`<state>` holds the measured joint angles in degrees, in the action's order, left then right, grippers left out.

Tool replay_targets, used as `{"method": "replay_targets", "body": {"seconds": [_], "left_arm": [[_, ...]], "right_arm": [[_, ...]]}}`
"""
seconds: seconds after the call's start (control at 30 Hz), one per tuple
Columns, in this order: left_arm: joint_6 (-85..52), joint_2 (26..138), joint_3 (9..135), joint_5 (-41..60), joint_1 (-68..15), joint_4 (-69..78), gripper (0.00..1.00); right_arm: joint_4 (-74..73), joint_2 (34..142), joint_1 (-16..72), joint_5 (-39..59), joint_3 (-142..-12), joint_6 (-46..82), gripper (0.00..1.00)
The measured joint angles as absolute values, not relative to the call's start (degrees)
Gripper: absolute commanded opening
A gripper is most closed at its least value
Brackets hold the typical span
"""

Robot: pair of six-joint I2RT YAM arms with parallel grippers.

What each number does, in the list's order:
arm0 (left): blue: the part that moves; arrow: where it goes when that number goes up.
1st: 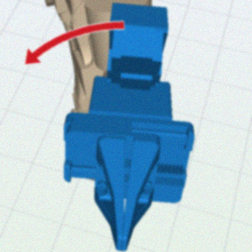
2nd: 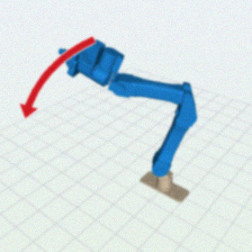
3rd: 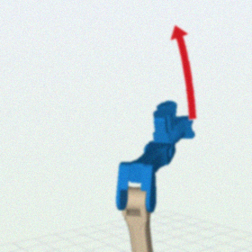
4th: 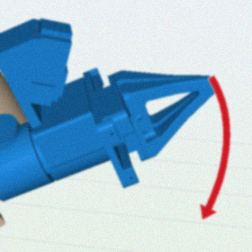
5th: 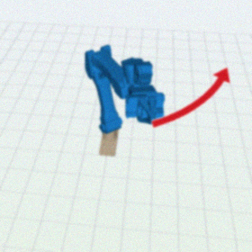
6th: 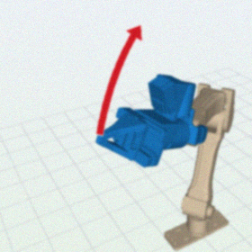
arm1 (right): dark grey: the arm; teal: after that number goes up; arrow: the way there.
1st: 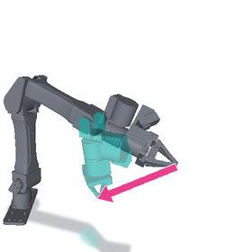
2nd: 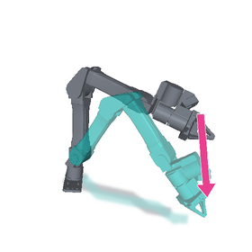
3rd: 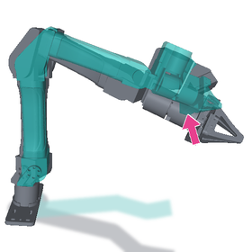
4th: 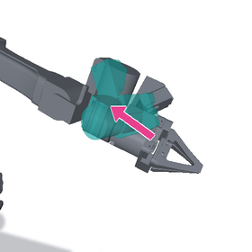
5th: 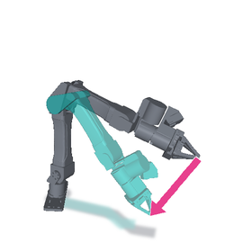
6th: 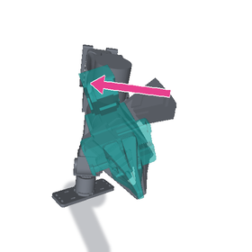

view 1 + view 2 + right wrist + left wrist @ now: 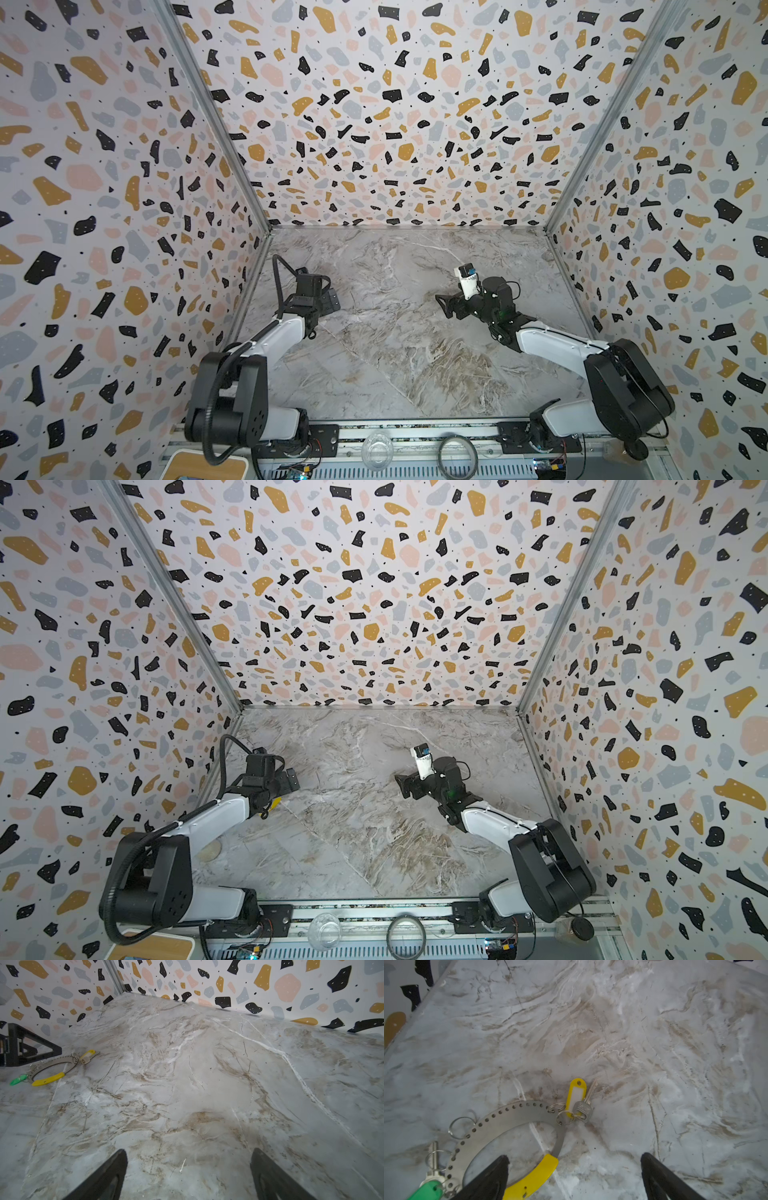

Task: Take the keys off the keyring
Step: 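Move the left gripper toward the steel keyring while the right gripper approaches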

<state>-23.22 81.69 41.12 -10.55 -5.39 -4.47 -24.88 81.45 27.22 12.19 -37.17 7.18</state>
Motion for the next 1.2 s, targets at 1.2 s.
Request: {"method": "replay_targets", "body": {"seconds": [1.2], "left_arm": [[-31.94, 92.64, 40.05, -0.40, -18.85, 8.19, 0.99]], "right_arm": [[-16.16, 82.63, 27.83, 8.29, -41.52, 3.86, 0.96]]}}
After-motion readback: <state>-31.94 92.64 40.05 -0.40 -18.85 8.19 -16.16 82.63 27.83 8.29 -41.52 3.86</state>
